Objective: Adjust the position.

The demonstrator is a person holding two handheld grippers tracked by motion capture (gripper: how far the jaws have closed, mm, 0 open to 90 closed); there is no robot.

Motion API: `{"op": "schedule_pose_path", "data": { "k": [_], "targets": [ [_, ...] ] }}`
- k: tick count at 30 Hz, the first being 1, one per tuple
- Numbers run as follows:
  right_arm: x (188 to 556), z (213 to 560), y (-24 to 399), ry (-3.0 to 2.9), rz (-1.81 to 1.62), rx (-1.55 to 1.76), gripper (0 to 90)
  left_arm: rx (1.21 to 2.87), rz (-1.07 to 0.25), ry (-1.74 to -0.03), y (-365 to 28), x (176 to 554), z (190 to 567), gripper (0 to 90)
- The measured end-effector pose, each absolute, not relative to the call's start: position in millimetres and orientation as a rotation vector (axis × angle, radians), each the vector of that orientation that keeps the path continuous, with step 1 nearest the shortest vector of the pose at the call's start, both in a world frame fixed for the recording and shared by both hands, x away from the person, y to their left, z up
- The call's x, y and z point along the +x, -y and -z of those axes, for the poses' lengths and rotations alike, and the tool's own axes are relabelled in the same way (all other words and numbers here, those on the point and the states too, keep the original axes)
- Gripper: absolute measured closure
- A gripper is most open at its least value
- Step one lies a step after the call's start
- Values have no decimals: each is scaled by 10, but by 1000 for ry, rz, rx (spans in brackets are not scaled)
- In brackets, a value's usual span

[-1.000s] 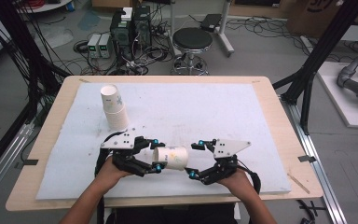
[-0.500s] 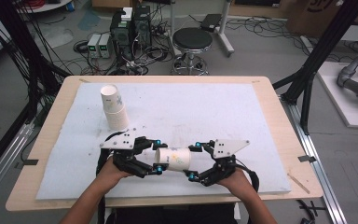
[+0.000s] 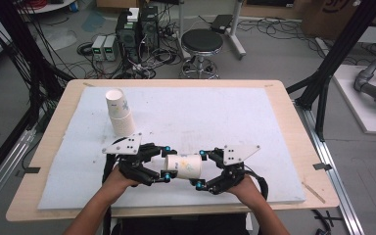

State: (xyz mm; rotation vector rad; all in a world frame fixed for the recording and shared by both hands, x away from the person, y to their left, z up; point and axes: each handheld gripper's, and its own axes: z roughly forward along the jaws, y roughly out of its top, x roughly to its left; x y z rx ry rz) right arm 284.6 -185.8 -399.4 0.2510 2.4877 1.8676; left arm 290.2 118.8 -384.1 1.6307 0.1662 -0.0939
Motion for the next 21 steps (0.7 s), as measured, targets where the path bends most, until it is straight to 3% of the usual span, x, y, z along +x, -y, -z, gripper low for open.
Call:
{"op": "schedule_pose_path", "data": {
  "k": [11,12,13,21],
  "targets": [
    [2856,3980,1859,-2484,-1878,237,291,1639,92,-178,-1208,2891,3853,349],
    [2855,3977,1859,-2491,-1872,236,291,1645,77,-195,-1203,2881,3844,318],
    [2855,3969,1860,-2517,-1856,241,290,1660,57,-216,-1199,2874,3830,182],
    [2887,3900,1841,-2604,-1685,236,289,1795,-31,-253,-1207,2843,3715,138]
  ]
}}
